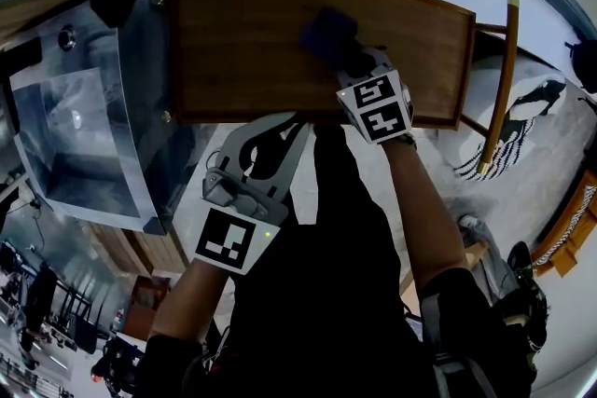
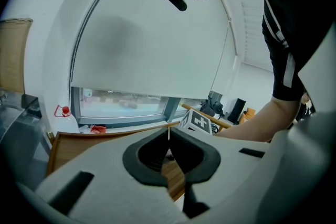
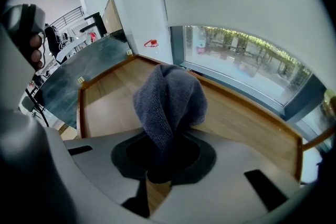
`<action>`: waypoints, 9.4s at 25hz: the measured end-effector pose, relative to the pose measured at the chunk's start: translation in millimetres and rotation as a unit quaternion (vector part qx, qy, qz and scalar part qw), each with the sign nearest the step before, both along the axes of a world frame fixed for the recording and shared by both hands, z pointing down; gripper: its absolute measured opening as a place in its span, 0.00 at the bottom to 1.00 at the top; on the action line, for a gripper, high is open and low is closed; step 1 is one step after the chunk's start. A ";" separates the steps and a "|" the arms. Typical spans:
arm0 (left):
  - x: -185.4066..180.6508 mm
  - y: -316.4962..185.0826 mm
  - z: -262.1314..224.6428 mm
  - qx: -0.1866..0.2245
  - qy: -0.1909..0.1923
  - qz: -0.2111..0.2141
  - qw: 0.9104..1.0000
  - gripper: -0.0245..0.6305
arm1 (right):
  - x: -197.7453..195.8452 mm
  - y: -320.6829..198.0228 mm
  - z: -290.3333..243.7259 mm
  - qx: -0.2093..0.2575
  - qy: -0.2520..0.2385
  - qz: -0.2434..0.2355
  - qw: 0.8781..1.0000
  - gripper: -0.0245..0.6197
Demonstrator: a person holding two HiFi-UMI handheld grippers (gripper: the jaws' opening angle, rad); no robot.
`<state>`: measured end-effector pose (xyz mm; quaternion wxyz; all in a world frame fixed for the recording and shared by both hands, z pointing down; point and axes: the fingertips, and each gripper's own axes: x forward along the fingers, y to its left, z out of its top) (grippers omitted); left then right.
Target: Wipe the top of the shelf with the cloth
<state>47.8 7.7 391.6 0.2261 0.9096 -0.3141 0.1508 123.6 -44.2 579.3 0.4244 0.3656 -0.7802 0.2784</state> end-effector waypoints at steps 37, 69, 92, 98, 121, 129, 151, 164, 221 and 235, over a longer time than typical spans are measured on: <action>87.7 26.8 -4.6 0.007 -0.002 0.044 0.999 0.08 | 121.1 29.0 -23.3 0.034 0.010 0.074 0.997 0.12; -199.9 59.9 12.1 -0.020 0.003 -0.141 0.990 0.08 | -275.9 69.7 -16.3 0.011 -0.060 -0.200 0.978 0.12; -142.9 53.3 13.4 -0.013 -0.002 -0.112 0.994 0.08 | -195.8 78.6 -8.4 0.000 -0.051 -0.156 0.986 0.12; -87.9 53.2 13.5 -0.015 -0.005 -0.067 0.998 0.08 | -134.8 76.9 -5.7 0.001 -0.047 -0.111 0.993 0.12; 86.6 46.4 3.3 -0.005 -0.010 0.047 0.999 0.08 | 79.1 85.1 -4.7 -0.004 -0.023 0.032 0.999 0.12; 134.9 49.9 2.5 -0.004 -0.010 0.082 0.997 0.08 | 137.4 90.4 -5.6 -0.001 -0.017 0.072 0.997 0.12; 165.6 34.9 -9.0 0.009 0.004 0.101 0.995 0.08 | 197.1 87.2 -14.8 0.004 0.023 0.116 0.993 0.12; 105.3 -0.5 -39.0 0.037 0.003 0.055 0.998 0.08 | 128.6 39.9 -72.9 0.056 -0.010 0.078 0.995 0.12; -109.4 -18.0 -234.7 0.225 -0.013 -0.027 0.974 0.08 | -82.8 36.4 -366.4 0.266 -0.080 -0.056 0.959 0.12; -125.0 -14.5 -237.1 0.222 -0.004 -0.046 0.974 0.08 | -101.7 46.6 -385.6 0.281 -0.082 -0.069 0.954 0.12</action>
